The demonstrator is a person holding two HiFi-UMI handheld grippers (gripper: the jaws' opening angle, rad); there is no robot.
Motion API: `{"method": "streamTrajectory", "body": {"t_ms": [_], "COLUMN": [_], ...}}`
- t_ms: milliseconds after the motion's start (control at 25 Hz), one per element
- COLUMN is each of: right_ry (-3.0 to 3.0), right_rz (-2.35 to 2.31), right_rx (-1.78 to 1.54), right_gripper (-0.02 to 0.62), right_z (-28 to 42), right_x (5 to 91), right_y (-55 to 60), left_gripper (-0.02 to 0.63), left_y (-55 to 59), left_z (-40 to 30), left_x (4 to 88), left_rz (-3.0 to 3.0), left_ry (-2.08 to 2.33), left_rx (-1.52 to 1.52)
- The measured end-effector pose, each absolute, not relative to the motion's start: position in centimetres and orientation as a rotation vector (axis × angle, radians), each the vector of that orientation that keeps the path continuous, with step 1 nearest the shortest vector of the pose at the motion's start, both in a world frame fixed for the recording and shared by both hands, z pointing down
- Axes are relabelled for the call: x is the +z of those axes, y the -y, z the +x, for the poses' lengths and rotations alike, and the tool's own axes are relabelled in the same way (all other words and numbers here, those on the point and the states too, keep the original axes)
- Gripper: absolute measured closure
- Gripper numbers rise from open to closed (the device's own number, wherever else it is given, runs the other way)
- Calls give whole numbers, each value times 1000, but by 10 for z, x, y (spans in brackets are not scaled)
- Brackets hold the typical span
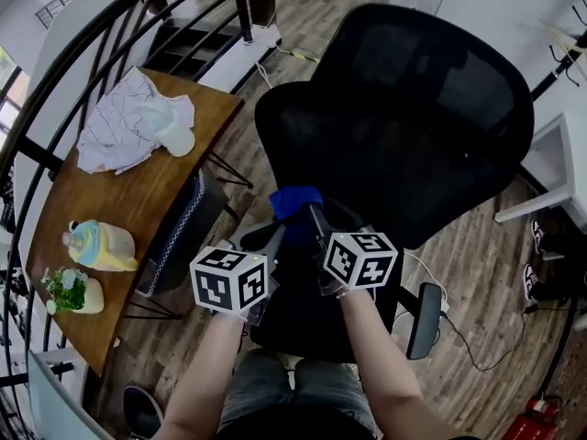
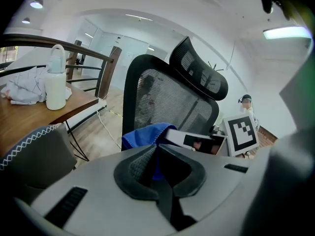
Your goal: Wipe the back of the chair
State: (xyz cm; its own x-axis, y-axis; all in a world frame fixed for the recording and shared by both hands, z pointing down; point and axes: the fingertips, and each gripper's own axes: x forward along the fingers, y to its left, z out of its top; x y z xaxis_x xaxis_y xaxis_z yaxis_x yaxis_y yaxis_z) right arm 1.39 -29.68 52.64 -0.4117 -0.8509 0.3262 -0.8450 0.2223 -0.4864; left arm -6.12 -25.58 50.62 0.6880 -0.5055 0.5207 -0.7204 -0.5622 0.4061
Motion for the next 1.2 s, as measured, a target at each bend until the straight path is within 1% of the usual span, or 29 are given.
{"method": "streamTrajectory", "body": {"t_ms": [280,560,1200], "right_ry": [-2438,-2442,-2319], "right_rz": [-1743,-1778,-1929], "right_rx": [-996,-1008,-1002], "right_gripper": [502,502,502], "right_z": [10,24,89], "right_x": [544,558,570], "right_y": [321,326,306], "left_gripper": [584,584,584], "left_y": [262,265,257], "left_z": [-72,-65,-23], "left_x": [519,525,537], "left_rz": [2256,2251,2263], "left_ry": [955,943,876], "left_rx": [475,489,537]}}
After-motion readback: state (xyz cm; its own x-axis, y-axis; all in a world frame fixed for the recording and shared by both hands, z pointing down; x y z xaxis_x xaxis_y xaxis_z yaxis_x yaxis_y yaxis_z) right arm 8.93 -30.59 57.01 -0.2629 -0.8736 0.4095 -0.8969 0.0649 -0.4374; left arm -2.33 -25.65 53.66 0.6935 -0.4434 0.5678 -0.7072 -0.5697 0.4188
